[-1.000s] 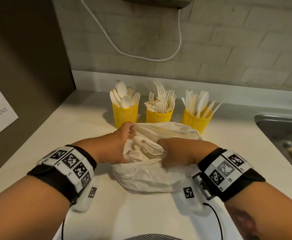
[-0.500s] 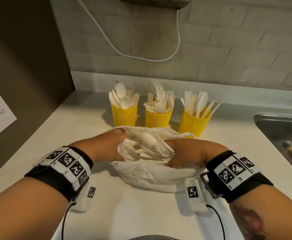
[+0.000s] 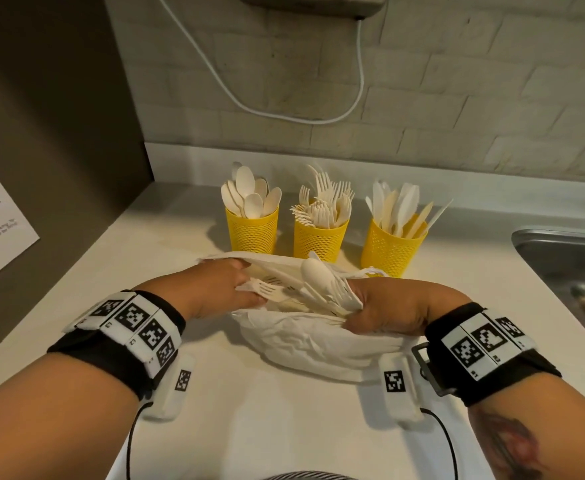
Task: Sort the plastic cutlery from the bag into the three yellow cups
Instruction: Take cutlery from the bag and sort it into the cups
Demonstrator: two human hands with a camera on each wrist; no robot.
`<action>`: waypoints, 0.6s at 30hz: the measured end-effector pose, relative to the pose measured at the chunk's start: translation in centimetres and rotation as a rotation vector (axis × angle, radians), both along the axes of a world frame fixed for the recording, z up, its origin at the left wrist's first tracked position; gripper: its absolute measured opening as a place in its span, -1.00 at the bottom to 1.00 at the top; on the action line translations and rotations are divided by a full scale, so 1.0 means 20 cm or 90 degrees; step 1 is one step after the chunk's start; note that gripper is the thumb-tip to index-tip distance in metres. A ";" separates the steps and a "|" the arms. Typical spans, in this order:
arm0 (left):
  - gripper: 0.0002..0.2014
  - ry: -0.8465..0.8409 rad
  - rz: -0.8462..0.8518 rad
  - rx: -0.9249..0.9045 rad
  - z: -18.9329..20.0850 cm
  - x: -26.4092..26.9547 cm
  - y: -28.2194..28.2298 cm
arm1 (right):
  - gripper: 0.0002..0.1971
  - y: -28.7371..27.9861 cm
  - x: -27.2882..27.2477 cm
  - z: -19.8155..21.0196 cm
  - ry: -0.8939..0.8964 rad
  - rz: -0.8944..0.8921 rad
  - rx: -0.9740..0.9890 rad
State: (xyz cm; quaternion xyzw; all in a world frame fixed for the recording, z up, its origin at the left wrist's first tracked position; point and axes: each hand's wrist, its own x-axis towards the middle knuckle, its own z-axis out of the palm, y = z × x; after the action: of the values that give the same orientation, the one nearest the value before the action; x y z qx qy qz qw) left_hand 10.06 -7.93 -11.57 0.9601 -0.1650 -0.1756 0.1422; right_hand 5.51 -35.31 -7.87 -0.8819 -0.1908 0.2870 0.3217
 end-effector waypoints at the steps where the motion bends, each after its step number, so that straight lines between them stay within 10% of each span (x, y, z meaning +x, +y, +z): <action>1: -0.26 0.007 0.014 -0.015 0.01 0.00 0.00 | -0.49 -0.01 0.00 0.00 0.001 -0.003 0.000; 6: -0.58 -0.048 -0.028 0.003 0.05 -0.01 0.01 | -0.51 -0.05 0.00 -0.01 0.020 -0.057 0.067; 11: -0.18 0.010 -0.166 -0.083 0.04 -0.07 -0.10 | -0.58 -0.01 0.01 -0.01 0.040 -0.133 0.242; 18: 0.05 -0.035 -0.172 0.201 -0.10 -0.08 -0.28 | -0.68 0.09 0.07 0.08 0.052 -0.158 0.401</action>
State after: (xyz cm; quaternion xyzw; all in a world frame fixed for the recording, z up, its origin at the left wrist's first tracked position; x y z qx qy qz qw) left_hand 8.43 -13.51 -13.52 0.9440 -0.2663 -0.1907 -0.0396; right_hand 6.83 -33.57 -6.36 -0.7437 -0.1485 0.2075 0.6179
